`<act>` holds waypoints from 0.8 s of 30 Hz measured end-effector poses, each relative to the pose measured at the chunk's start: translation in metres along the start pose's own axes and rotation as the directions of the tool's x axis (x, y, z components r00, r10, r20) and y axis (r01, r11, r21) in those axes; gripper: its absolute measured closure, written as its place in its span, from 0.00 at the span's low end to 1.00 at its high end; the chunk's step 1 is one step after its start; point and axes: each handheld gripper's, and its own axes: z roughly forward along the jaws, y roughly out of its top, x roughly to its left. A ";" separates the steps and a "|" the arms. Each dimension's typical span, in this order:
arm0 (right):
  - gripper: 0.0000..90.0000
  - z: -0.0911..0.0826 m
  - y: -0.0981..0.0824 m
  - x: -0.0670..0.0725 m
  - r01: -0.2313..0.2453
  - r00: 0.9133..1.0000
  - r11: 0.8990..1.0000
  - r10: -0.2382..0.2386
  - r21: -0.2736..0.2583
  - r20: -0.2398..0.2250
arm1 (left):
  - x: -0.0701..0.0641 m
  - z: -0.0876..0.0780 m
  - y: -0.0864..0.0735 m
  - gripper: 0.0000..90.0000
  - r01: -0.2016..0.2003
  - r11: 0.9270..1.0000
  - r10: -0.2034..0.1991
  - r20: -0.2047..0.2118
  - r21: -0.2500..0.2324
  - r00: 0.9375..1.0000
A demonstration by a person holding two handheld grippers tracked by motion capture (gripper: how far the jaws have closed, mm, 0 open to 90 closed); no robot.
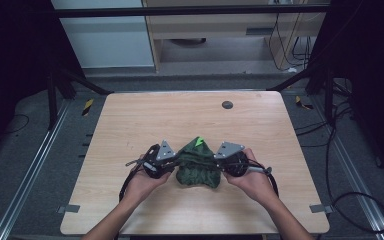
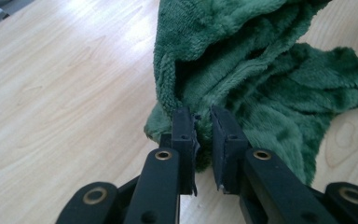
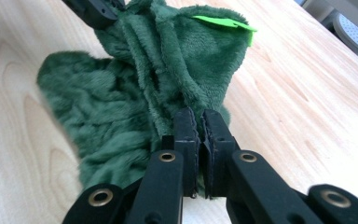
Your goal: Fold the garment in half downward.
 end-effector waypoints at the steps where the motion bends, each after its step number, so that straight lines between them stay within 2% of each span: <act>1: 0.96 0.000 -0.001 0.002 0.004 1.000 1.000 -0.004 0.000 -0.001 | -0.001 0.000 -0.002 0.89 0.002 1.000 -0.002 0.004 0.002 1.000; 5: 0.96 -0.001 -0.006 0.009 0.023 1.000 1.000 -0.023 -0.002 -0.008 | -0.006 0.000 -0.007 0.89 -0.001 1.000 0.001 0.014 0.004 1.000; 24: 0.95 -0.005 -0.025 0.033 0.041 0.999 0.999 -0.041 -0.009 -0.034 | -0.019 -0.004 -0.026 0.87 -0.001 1.000 0.001 0.036 0.002 0.999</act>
